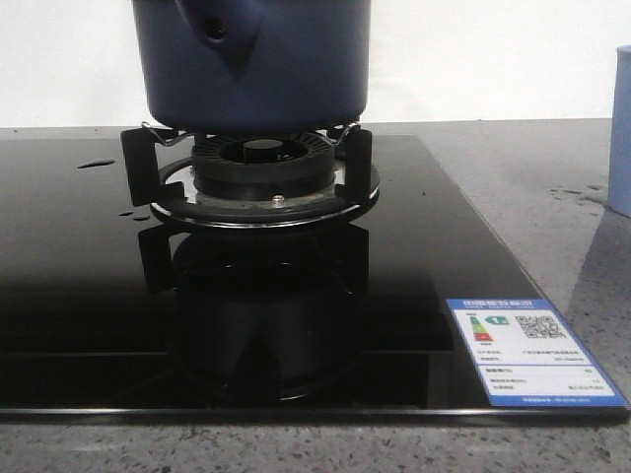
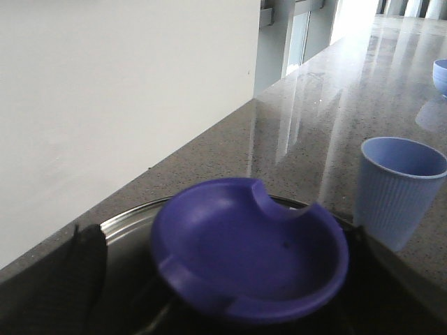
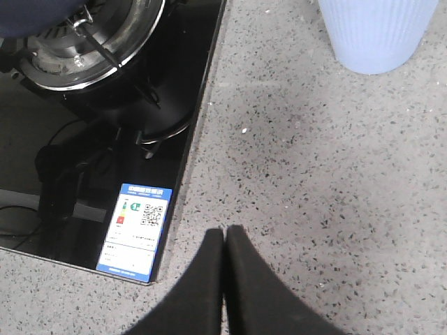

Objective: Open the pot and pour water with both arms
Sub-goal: 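Lift the glass lid off the blue pot with the left gripper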

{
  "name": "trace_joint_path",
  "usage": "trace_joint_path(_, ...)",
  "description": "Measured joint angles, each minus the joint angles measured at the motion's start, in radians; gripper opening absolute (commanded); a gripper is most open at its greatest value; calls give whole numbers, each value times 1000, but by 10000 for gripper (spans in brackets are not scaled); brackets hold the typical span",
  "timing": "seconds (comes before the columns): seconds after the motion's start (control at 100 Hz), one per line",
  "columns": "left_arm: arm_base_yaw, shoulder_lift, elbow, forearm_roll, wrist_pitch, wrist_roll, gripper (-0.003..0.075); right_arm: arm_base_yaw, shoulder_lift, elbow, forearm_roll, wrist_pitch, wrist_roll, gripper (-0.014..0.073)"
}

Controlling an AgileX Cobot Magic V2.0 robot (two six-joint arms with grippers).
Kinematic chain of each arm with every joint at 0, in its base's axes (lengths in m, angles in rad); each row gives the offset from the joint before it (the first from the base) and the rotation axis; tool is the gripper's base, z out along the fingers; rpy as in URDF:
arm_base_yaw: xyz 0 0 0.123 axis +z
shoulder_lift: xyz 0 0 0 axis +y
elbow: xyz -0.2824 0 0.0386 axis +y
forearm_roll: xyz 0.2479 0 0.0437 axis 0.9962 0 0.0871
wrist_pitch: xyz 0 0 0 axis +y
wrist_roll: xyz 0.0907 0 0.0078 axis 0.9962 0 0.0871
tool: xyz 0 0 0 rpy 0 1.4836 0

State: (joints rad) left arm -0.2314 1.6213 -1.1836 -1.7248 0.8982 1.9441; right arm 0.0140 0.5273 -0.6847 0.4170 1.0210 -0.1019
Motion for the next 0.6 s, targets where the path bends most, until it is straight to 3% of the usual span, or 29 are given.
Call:
trace_joint_path(0.23,-32,0,0,0,0,4,573,0,0,0,0,0,0,-69)
trace_joint_path(0.47,-32,0,0,-10,-14,4,298,0,0,0,0,0,0,-69)
trace_joint_path(0.6,-32,0,0,-10,-14,4,223,0,0,0,0,0,0,-69)
